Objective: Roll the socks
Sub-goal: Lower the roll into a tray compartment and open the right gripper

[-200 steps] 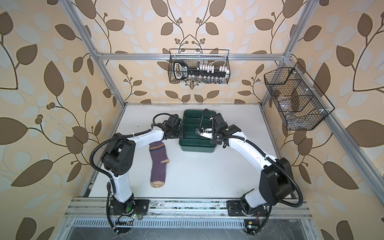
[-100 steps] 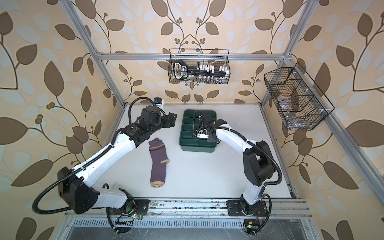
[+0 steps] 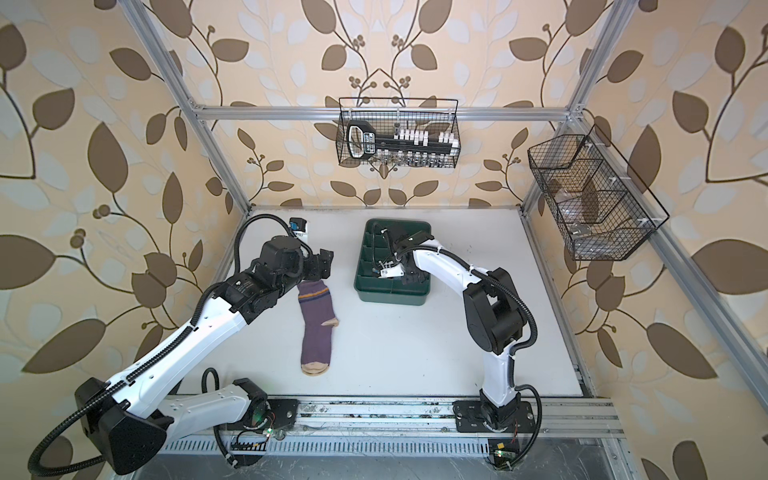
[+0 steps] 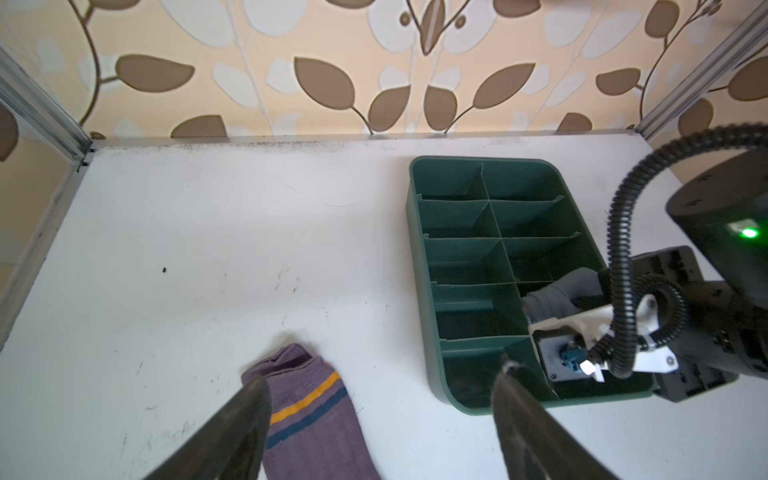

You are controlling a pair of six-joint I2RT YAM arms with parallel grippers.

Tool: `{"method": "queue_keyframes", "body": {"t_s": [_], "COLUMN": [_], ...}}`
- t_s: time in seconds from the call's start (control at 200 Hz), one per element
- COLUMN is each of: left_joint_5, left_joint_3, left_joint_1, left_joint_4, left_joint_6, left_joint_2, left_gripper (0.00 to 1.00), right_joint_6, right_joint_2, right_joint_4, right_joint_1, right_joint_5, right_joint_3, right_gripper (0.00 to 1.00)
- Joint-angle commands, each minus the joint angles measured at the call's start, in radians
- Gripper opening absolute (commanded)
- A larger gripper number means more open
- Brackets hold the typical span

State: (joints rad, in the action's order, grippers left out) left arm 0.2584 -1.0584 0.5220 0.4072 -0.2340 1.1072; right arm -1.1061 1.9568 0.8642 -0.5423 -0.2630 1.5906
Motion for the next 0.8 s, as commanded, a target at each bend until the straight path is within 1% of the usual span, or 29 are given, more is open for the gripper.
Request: {"method": "queue_keyframes", "body": {"t_s": [0.0, 0.24, 0.335, 0.46, 0.53, 0.57, 0.615, 0.64, 0.735, 0.78, 0.795], "left_joint_5": [0.047, 0.036, 0.041, 0.039, 0.041, 0.041, 0.039, 0.039, 0.038, 0.036, 0.036], "left_joint_3": [0.020, 0.048, 0.048, 0.047, 0.047, 0.045, 0.043, 0.042, 0.035, 0.035, 0.036], "left_joint_1": [-0.013, -0.014, -0.013, -0.013, -0.014, -0.014, -0.014, -0.014, -0.013, -0.013, -0.014], "left_joint_4": [0.031, 0.022, 0.028, 0.036, 0.038, 0.041, 0.043, 0.044, 0.054, 0.056, 0.057], "left_joint_6": [0.027, 0.009, 0.011, 0.011, 0.011, 0.011, 0.011, 0.011, 0.010, 0.013, 0.014], "left_joint_2": [-0.037, -0.010, 0.016, 0.040, 0.051, 0.056, 0.061, 0.063, 0.067, 0.068, 0.067], "left_gripper": [0.85, 0.85, 0.85, 0.85, 0.85, 0.85, 0.85, 0.86, 0.86, 0.86, 0.85], "right_joint_6": [-0.022, 0.001, 0.006, 0.004, 0.008, 0.012, 0.017, 0.018, 0.013, 0.010, 0.007], "right_joint_2": [0.059, 0.100, 0.115, 0.133, 0.134, 0.133, 0.125, 0.118, 0.069, 0.038, 0.027], "right_joint_4": [0.078, -0.023, -0.050, -0.073, -0.089, -0.095, -0.101, -0.100, -0.104, -0.115, -0.118], "right_joint_1": [0.024, 0.069, 0.082, 0.086, 0.092, 0.094, 0.096, 0.096, 0.096, 0.095, 0.096], "right_joint_5": [0.136, 0.196, 0.234, 0.249, 0.245, 0.241, 0.228, 0.221, 0.199, 0.187, 0.182], "right_joint_3": [0.025, -0.045, -0.049, -0.045, -0.045, -0.044, -0.042, -0.043, -0.040, -0.044, -0.045], "right_gripper": [0.00, 0.00, 0.00, 0.00, 0.04, 0.09, 0.22, 0.28, 0.38, 0.53, 0.57]}}
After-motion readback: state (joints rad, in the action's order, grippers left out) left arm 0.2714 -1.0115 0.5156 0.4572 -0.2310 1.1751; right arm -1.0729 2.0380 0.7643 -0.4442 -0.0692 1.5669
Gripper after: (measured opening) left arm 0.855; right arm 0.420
